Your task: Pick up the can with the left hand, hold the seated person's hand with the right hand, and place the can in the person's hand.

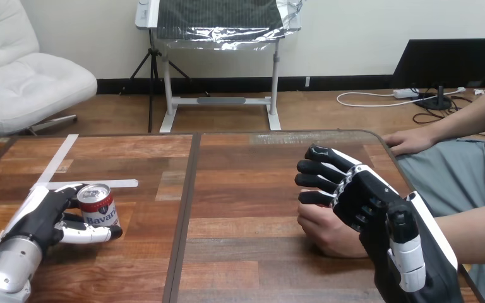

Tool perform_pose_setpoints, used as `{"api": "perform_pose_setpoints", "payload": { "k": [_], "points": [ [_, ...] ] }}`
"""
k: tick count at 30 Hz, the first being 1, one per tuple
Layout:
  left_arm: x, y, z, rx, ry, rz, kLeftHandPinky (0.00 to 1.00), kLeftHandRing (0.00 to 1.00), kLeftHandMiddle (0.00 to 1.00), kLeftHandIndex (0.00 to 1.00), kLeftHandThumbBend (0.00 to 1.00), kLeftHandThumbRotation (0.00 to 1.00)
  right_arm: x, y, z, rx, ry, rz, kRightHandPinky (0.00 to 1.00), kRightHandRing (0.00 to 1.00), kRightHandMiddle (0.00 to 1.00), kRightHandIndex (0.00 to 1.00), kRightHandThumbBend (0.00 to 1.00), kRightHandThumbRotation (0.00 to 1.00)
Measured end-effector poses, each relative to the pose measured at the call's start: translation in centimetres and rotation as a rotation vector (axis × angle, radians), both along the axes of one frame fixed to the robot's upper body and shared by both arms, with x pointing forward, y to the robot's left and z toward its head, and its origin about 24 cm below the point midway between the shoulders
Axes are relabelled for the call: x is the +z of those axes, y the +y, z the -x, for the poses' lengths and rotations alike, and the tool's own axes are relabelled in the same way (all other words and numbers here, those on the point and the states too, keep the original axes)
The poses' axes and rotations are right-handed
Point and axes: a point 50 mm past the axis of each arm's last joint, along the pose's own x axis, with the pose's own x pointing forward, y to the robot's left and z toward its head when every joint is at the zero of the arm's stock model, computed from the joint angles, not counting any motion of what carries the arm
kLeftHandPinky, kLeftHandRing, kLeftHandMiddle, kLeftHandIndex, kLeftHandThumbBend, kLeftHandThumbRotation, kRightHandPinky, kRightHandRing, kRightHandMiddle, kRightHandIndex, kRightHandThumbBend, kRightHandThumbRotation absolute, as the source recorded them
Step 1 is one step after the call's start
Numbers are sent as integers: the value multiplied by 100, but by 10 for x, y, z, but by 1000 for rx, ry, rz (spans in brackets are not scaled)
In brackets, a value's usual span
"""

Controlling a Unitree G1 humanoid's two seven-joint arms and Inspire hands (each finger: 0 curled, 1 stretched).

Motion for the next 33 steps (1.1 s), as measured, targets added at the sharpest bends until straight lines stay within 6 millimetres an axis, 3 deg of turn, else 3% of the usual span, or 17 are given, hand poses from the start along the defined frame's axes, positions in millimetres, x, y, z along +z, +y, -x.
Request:
{"api": "perform_pose_setpoints", "payload": {
  "k": [21, 33],
  "points": [
    [2, -6, -5, -23, -10, -46, 61, 74, 79, 85, 72, 16, 0, -1, 0, -3, -2, -1, 74, 80, 82, 83, 92, 95],
    [5, -6, -8, -16, -31, -56, 53, 66, 73, 83, 72, 15, 1, -2, -1, -7, -4, 1, 75, 80, 82, 83, 92, 95]
  ]
}}
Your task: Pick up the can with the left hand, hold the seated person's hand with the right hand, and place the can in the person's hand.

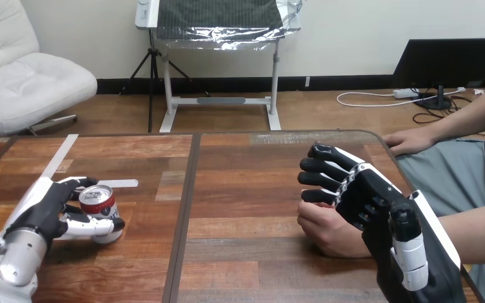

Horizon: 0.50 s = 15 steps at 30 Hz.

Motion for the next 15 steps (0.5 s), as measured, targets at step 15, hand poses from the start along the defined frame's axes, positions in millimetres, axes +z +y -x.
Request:
{"api": "perform_pose_setpoints", "payload": {
  "k": [15],
  "points": [
    [3, 0, -3, 17, -36, -27, 44, 60, 68, 81, 73, 17, 0, 0, 0, -1, 0, 0, 74, 80, 82, 83, 93, 95]
  ]
}}
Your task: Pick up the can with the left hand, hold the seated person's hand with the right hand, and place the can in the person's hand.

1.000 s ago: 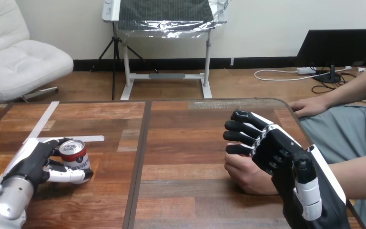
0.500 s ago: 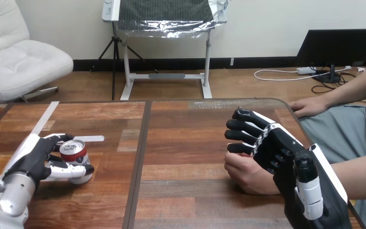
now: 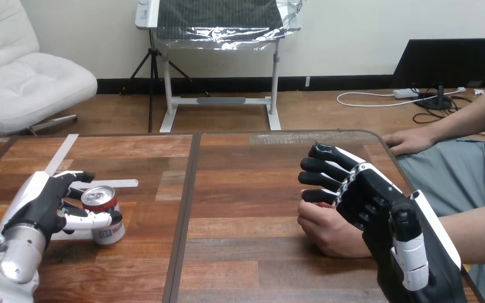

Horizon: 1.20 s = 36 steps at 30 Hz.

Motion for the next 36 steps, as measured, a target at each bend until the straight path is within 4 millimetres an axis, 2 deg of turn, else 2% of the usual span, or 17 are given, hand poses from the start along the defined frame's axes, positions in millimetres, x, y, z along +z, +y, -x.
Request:
{"api": "perform_pose_setpoints", "payload": {
  "k": [5, 12, 23, 36],
  "points": [
    [0, -2, -2, -6, -4, -18, 53, 66, 72, 79, 74, 16, 0, 0, 0, 0, 0, 0, 75, 80, 82, 83, 92, 95],
    [2, -5, -4, -16, -15, -38, 58, 69, 74, 76, 74, 12, 0, 0, 0, -1, -1, 0, 75, 81, 82, 83, 92, 95],
    [4, -6, -7, 0, -54, -50, 55, 64, 68, 71, 76, 2, 0, -2, 0, -6, -2, 2, 76, 81, 82, 83, 92, 95],
    [3, -8, -7, 4, -69, -45, 52, 60, 64, 68, 77, 0, 1, -2, 0, -7, -3, 3, 76, 81, 82, 83, 92, 95]
  ]
}}
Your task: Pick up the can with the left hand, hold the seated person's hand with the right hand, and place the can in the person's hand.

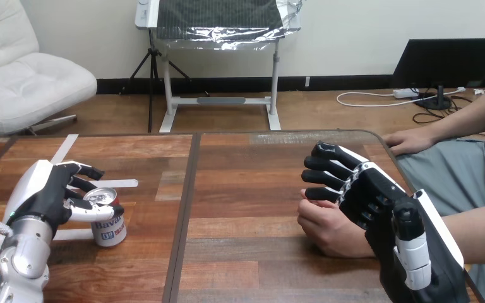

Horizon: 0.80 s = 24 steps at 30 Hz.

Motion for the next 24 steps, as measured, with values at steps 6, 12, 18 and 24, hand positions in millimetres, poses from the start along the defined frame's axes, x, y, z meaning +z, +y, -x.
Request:
{"api": "perform_pose_setpoints", "payload": {
  "k": [6, 12, 18, 24],
  "points": [
    [-1, 0, 0, 6, 11, -6, 52, 60, 65, 68, 77, 0, 0, 0, 0, 1, 0, 0, 76, 81, 82, 83, 92, 95],
    [-2, 0, 0, 14, 33, -10, 52, 62, 67, 69, 77, 1, 0, 0, 0, 2, -1, -2, 76, 81, 82, 83, 92, 94],
    [-3, -1, 0, 12, 58, -20, 51, 63, 69, 70, 78, 4, 0, 0, 0, 3, -1, -3, 76, 81, 82, 83, 92, 94],
    [-5, -3, 0, -13, 83, -55, 62, 71, 74, 71, 78, 8, 0, 0, 0, 3, -1, -2, 76, 81, 82, 83, 93, 94]
  ]
}}
